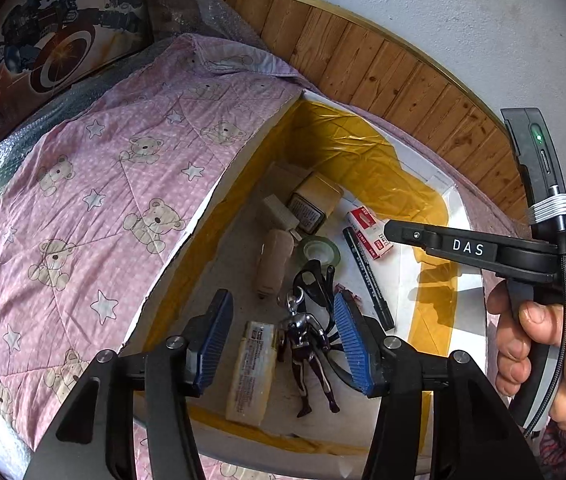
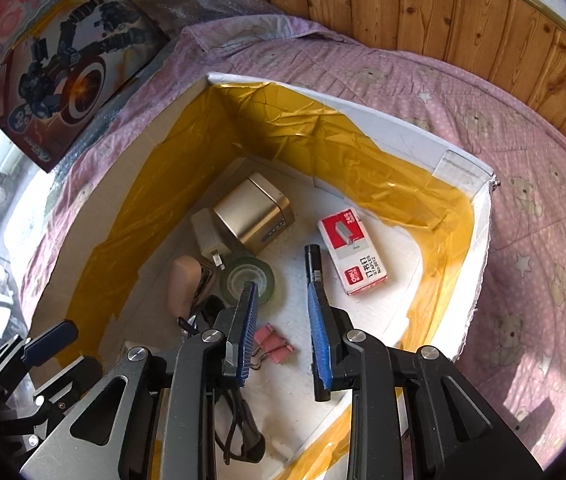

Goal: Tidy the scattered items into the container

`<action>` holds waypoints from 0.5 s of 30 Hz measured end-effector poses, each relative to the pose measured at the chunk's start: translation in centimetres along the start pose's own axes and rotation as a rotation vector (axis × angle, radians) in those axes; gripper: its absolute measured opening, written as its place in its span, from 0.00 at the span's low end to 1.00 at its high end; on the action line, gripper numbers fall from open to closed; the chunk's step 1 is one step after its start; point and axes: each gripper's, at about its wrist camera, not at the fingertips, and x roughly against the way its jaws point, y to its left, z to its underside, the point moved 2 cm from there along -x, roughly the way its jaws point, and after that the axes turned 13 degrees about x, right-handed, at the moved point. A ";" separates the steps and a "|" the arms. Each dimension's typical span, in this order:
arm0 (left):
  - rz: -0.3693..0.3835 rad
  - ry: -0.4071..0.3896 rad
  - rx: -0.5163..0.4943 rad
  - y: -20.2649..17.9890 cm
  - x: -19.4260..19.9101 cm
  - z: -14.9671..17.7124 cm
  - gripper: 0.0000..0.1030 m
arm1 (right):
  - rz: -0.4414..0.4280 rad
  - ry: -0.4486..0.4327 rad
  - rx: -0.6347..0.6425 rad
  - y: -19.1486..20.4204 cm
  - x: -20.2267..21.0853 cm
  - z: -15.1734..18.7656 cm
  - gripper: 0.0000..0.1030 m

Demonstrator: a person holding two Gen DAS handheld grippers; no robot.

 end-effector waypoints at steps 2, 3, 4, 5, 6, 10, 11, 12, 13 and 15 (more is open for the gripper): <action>0.000 0.001 -0.001 0.0 0.0 0.0 0.53 | -0.015 -0.008 -0.006 0.2 0.5 0.5 0.28; -0.002 0.001 -0.002 -0.1 0.0 0.0 0.53 | -0.022 -0.012 -0.008 0.3 0.7 0.7 0.29; -0.003 0.002 -0.002 -0.1 0.0 0.1 0.53 | -0.024 -0.018 -0.005 0.6 1.1 0.9 0.30; -0.004 0.001 -0.002 -0.1 0.1 0.1 0.53 | -0.022 -0.023 0.003 0.9 1.4 1.2 0.32; -0.004 0.001 -0.001 -0.1 0.2 0.1 0.53 | -0.023 -0.027 0.012 1.2 1.8 1.5 0.33; -0.009 -0.004 -0.008 -0.4 0.8 0.5 0.55 | -0.014 -0.041 0.046 2.5 3.2 2.8 0.34; -0.009 -0.006 -0.012 -0.4 1.0 0.6 0.55 | -0.011 -0.044 0.051 2.7 3.5 3.1 0.35; -0.009 -0.009 -0.016 -0.6 1.3 0.8 0.55 | -0.008 -0.047 0.055 2.9 3.8 3.5 0.35; -0.011 -0.012 -0.021 -0.7 1.5 0.9 0.55 | -0.006 -0.049 0.058 3.1 4.1 3.8 0.35; -0.013 -0.018 -0.032 -1.0 2.0 1.3 0.55 | -0.002 -0.054 0.067 3.5 4.8 4.6 0.36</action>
